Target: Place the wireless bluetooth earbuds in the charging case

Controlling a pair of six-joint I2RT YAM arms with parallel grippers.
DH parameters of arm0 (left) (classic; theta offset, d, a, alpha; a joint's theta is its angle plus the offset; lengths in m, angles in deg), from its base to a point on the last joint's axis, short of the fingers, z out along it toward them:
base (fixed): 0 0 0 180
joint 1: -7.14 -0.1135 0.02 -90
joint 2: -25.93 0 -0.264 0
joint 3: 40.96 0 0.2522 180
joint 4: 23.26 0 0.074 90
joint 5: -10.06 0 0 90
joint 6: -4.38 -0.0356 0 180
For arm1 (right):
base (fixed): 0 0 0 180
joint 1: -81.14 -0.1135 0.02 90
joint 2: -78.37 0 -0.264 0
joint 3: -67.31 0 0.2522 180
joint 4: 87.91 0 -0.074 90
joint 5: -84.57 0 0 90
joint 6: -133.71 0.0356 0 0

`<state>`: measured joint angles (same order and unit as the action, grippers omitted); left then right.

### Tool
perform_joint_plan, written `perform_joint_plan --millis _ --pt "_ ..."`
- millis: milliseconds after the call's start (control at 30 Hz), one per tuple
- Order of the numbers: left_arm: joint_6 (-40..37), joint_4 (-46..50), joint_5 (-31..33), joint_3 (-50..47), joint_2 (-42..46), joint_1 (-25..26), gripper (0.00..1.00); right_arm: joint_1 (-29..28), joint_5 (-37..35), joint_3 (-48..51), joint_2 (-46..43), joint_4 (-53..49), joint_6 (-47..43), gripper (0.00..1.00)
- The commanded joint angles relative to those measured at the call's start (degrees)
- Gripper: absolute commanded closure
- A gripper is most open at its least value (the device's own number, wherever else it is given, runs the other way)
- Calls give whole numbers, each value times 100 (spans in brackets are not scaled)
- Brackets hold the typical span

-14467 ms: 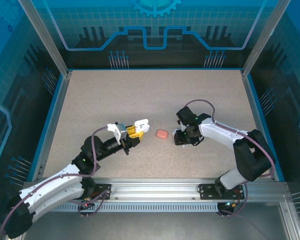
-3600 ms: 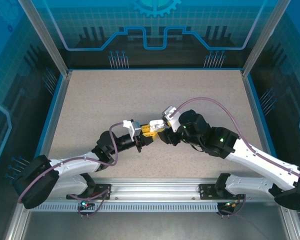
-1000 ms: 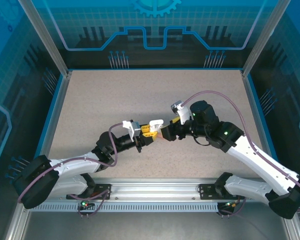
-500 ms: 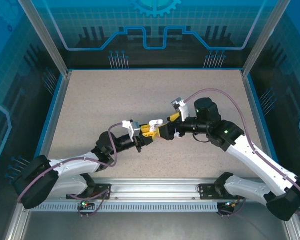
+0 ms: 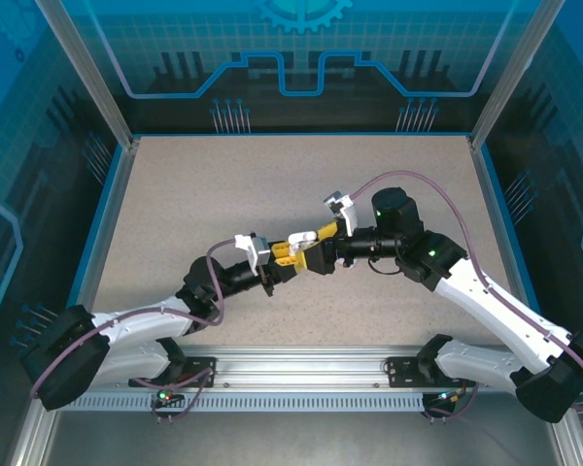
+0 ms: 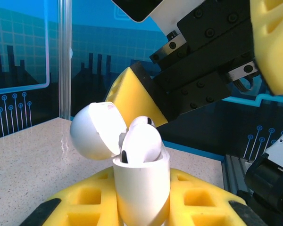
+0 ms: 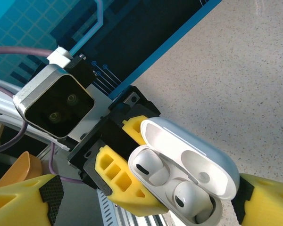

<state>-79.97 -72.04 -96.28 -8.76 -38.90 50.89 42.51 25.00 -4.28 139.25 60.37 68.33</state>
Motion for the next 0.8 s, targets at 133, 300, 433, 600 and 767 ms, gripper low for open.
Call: perform_joint_plan --millis 133,300,433,600,767 --pt "-88 -74 171 -143 101 29 100 -163 131 59 -506 195 -80 8" --pt "-80 -66 166 -146 108 29 100 -158 -228 82 -621 -156 -185 8" --pt "-32 151 354 -147 184 30 100 -162 -1508 -166 -635 -1122 -422 6" --pt "96 1741 989 94 477 -7 100 -88 -3745 -330 -690 -2230 -348 0" --pt "823 3244 824 400 426 -544 100 275 -3690 128 -991 -2112 4 0"
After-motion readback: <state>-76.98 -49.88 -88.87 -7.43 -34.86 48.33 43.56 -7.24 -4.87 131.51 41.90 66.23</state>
